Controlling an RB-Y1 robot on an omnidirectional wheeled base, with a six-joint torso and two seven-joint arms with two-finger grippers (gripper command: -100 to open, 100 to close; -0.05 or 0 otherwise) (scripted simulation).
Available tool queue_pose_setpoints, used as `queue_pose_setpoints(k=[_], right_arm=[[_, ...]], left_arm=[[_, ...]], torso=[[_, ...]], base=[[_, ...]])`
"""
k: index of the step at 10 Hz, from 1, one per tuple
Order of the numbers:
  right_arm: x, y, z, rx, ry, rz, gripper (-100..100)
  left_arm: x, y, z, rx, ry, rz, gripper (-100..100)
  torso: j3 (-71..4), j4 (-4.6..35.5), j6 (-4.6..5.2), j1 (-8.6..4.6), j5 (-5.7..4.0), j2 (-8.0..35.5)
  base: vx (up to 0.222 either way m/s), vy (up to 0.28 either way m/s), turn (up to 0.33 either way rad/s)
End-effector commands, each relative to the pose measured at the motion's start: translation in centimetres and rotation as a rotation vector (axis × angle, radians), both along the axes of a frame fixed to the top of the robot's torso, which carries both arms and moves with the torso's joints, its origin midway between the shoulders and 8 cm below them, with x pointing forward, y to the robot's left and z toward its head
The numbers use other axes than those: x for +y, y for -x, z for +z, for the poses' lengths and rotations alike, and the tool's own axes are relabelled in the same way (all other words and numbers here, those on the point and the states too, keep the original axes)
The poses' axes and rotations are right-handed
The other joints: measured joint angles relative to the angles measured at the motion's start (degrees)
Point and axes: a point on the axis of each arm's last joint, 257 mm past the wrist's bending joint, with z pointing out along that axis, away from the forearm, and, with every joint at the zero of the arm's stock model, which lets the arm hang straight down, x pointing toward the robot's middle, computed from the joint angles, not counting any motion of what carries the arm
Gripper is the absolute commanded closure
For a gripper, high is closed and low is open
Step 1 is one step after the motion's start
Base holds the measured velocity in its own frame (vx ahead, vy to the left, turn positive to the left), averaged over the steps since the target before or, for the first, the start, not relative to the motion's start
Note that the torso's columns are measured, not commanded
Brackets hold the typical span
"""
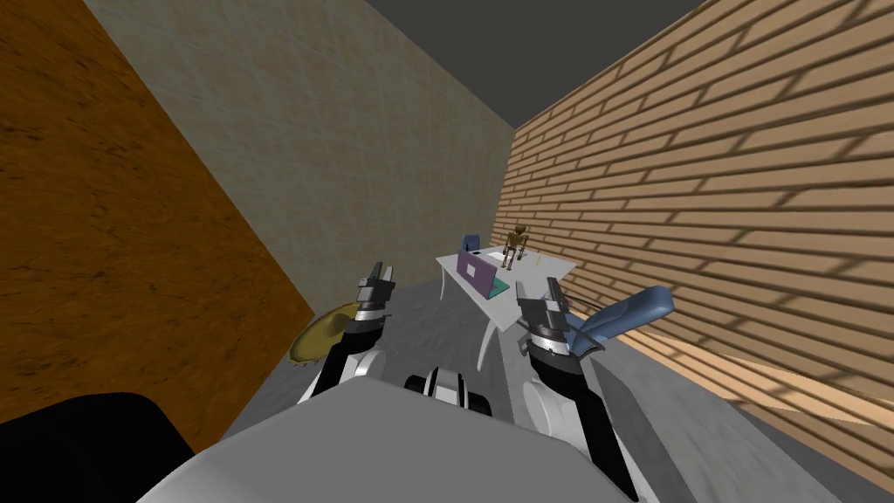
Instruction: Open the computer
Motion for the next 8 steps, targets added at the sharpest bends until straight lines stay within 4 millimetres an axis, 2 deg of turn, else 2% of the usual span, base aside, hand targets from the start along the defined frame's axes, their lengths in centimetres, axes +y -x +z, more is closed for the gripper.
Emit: queue_pose_setpoints(k=[1,8], right_arm=[[0.6,-0.8,0.0,-0.003,-0.106,0.094,-100],[2.1,-2.4,-0.3,-0.003,-0.337,0.298,-100]], left_arm=[[0.0,0.0,0.0,0.0,0.0,0.0,0],[0.0,0.0,0.0,0.0,0.0,0.0,0]], torso=[[0.01,0.01,0.02,0.06,0.02,0.03],[-0.01,0.0,-0.01,-0.12,-0.03,-0.02]], base=[[0.011,-0.104,0.07],[0.019,-0.111,0.064]])
